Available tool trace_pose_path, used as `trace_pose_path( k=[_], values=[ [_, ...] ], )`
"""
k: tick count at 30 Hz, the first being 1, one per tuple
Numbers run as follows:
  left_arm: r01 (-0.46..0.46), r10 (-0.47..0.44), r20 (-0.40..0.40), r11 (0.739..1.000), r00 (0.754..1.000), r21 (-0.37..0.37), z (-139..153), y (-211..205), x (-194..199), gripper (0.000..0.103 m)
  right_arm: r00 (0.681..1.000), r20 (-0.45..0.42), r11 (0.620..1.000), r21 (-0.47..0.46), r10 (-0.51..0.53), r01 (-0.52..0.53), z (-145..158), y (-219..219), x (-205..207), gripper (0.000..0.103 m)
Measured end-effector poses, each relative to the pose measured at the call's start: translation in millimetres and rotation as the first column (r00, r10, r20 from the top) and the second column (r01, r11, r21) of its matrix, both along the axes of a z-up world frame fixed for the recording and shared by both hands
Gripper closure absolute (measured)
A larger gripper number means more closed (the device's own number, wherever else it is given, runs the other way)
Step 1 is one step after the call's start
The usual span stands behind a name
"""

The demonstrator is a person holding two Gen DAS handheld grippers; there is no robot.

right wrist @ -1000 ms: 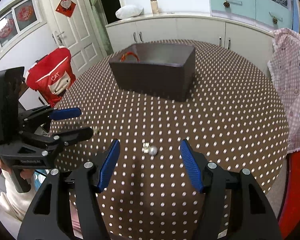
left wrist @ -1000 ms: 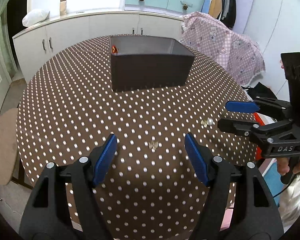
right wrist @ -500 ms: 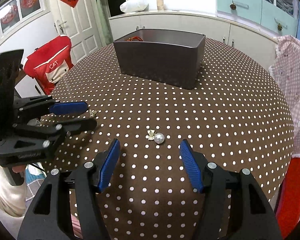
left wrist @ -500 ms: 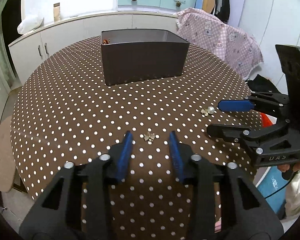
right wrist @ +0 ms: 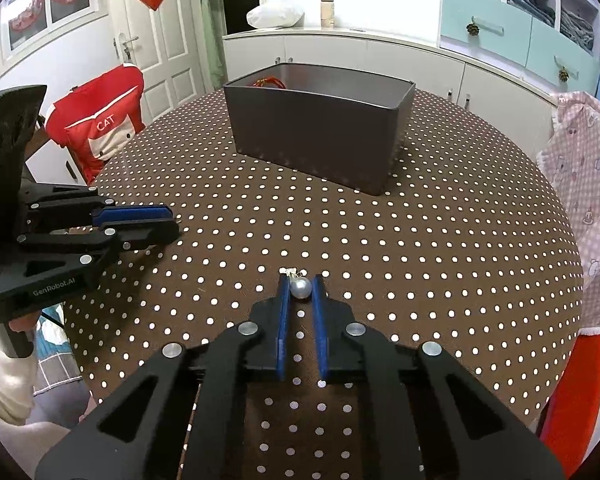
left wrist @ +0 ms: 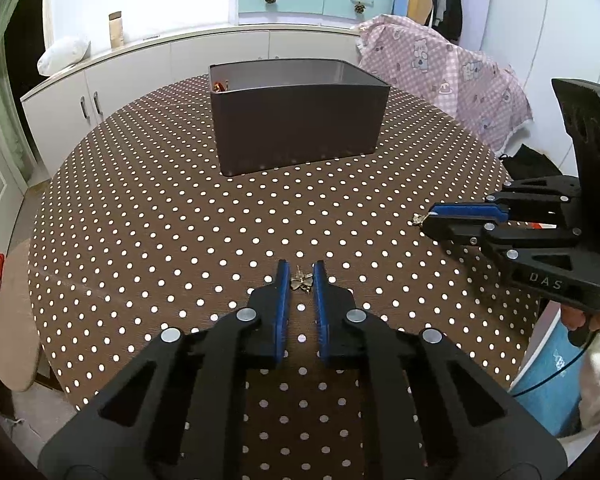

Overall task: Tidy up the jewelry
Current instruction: 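Grasp the silver bead charm with the right tool and lift it, then drop the silver bead charm into the grey box with the right tool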

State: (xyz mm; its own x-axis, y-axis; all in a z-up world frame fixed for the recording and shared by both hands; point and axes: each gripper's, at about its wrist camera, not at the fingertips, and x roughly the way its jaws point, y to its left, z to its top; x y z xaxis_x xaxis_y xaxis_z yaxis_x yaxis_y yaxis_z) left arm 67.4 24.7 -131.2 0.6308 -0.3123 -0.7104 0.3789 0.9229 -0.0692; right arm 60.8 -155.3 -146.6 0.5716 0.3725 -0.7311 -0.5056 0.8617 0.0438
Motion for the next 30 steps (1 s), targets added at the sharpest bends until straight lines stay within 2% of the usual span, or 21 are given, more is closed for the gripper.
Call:
trace_pose_path(
  k=[8,14,22,30],
  values=[
    [0.003,-0.003,0.006,1.000,1.000,0.000,6.6,-2.2,4.6,0.091,1.000,0.017,1.000,0.021,-0.012,0.012,11.1,-4.4,3.1,0.094],
    [0.005,-0.005,0.046,1.000,0.999,-0.005,21.9,-6.7,15.6,0.091,0.998,0.055,0.999,0.041,-0.024,0.022,29.5,-9.6,14.6,0.094],
    [0.014,-0.012,0.106,1.000,0.994,-0.016,55.3,-20.4,52.8,0.091,0.989,0.148,0.997,0.071,-0.031,0.020,69.7,-9.2,49.4,0.094],
    [-0.057,0.059,0.118,0.998,0.991,-0.017,65.2,-21.4,92.8,0.090,0.991,0.136,0.993,0.113,0.005,-0.021,82.2,-2.6,87.2,0.091]
  ],
)
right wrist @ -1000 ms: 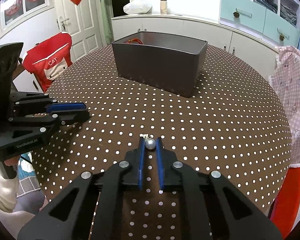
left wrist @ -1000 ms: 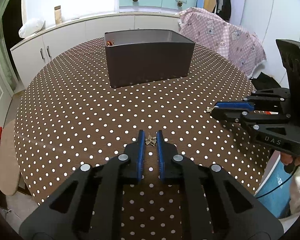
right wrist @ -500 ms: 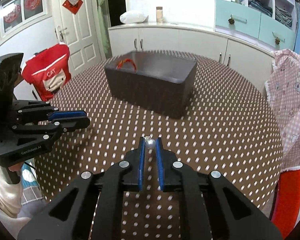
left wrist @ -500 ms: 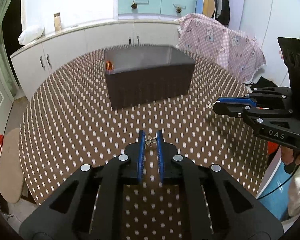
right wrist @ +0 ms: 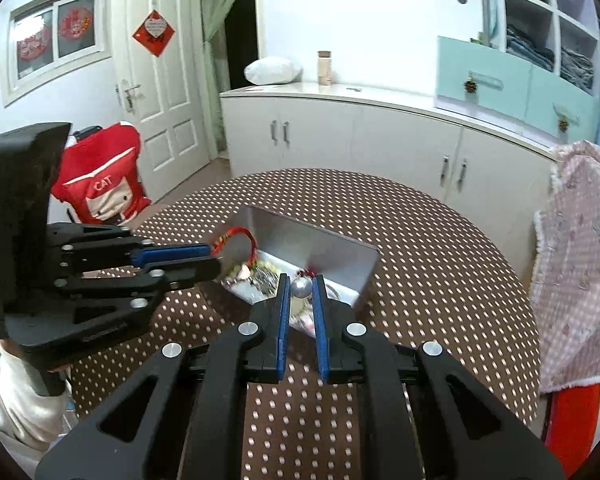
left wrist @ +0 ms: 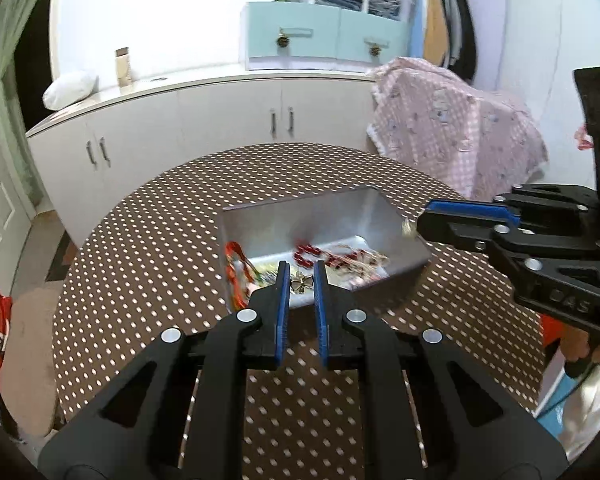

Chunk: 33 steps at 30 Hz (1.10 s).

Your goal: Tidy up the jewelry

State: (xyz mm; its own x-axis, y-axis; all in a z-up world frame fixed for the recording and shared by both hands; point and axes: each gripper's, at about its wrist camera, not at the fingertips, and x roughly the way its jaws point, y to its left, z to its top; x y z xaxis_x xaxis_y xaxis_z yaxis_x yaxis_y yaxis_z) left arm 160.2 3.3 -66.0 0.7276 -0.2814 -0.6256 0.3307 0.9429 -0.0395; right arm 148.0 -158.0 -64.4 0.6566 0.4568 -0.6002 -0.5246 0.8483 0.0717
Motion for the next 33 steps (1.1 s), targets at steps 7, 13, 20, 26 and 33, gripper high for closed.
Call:
trace_pose_path(
  k=[7,13,20,26,33],
  values=[
    [-0.045,0.045,0.021,0.999,0.999,-0.024,2.6,11.8,-3.0,0.034,0.996,0.010,0.994,0.063,-0.088,0.087,6.8,-18.7,-5.5,0.056],
    [-0.065,0.066,0.059,0.998,0.996,-0.018,18.5,12.7,-35.6,0.034,0.980,0.039,0.972,0.136,-0.197,0.190,16.3,-30.4,-36.1,0.028],
    [-0.148,0.151,0.146,0.988,0.978,-0.033,49.1,13.7,-79.4,0.032,0.947,0.154,0.953,0.164,-0.280,0.255,41.6,-29.3,-87.7,0.010],
    [-0.201,0.211,0.207,0.977,0.955,-0.068,71.6,13.9,-111.4,0.027,0.926,0.234,0.952,0.156,-0.296,0.265,57.4,-23.2,-121.3,0.008],
    [-0.200,0.215,0.253,0.976,0.943,-0.085,83.7,13.2,-130.7,0.023,0.916,0.268,0.952,0.158,-0.298,0.264,63.6,-22.3,-137.5,0.008]
  ],
)
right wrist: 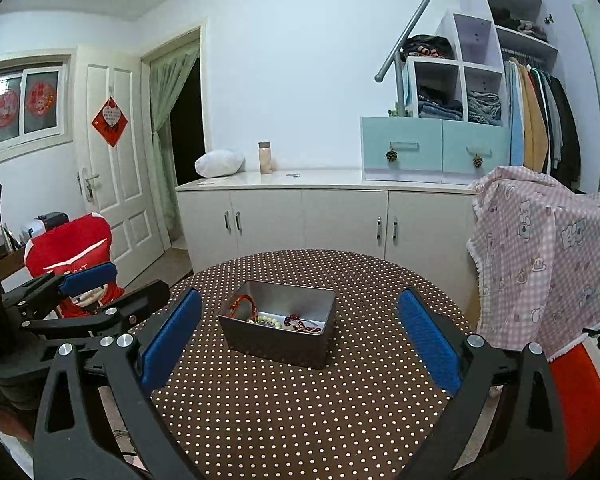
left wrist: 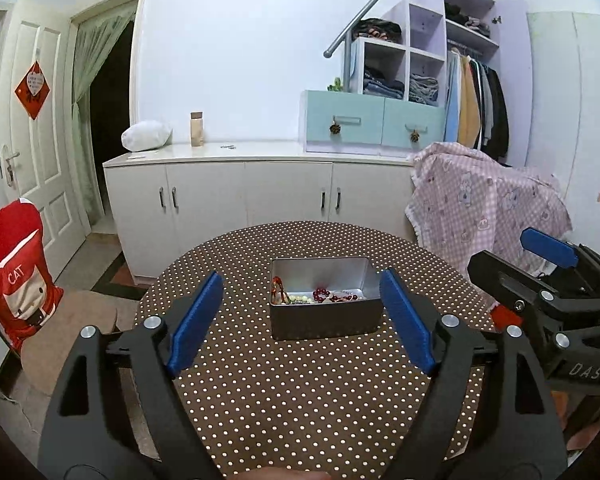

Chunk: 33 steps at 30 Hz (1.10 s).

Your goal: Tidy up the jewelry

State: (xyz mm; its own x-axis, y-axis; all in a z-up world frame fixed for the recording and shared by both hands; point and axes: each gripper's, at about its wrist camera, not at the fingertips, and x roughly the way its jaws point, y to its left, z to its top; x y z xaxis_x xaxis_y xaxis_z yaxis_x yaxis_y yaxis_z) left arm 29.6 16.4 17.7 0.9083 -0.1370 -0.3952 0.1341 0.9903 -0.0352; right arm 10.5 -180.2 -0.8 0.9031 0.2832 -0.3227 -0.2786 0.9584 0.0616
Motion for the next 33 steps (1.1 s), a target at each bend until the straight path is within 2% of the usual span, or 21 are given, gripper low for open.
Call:
trace_pose_path(
  k=[33],
  values=[
    [-0.001,0.001,0.005,1.000,1.000,0.019,1.2,-4.0,-10.7,0.022,1.000,-0.016,1.000,-0.006,0.016,-0.016,-3.4,-3.1,-9.5,0.008]
  ],
)
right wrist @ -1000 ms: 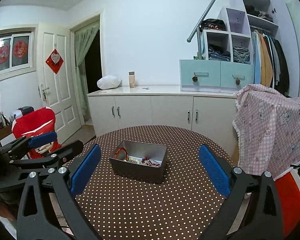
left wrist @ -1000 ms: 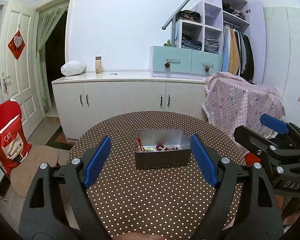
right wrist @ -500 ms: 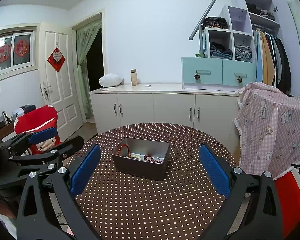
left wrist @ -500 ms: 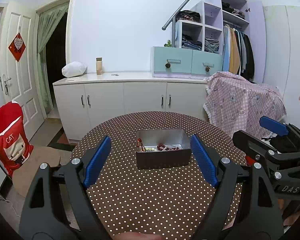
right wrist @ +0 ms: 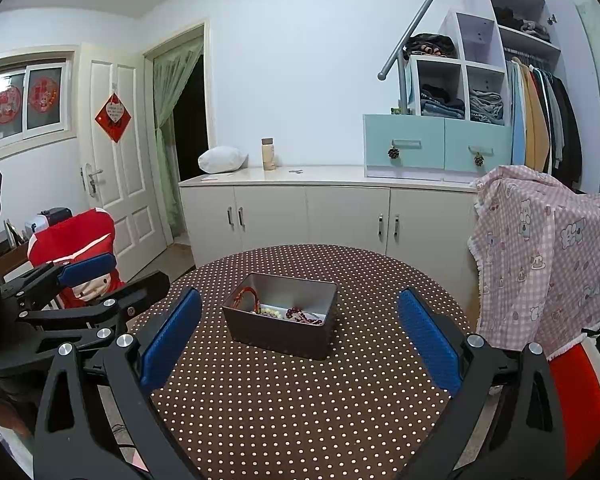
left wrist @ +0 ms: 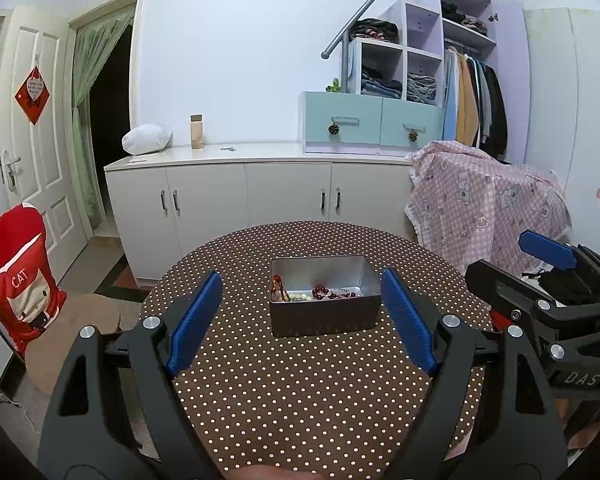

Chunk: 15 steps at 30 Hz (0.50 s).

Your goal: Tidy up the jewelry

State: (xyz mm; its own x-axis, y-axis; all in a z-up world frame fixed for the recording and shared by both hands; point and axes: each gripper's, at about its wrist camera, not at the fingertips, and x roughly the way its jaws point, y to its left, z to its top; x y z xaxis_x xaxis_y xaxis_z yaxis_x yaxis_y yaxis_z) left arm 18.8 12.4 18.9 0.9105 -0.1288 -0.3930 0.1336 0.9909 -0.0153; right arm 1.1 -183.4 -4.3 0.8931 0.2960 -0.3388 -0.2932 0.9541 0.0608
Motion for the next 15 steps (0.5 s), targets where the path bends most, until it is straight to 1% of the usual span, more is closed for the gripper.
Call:
trace_pose_path(
  k=[15],
  values=[
    [-0.001,0.001,-0.003,1.000,1.000,0.004,-0.5,0.9,-0.9,0.022,1.000,0.001,1.000,-0.004,0.004,-0.004,0.2,-2.8,-1.2,0.008]
  ],
)
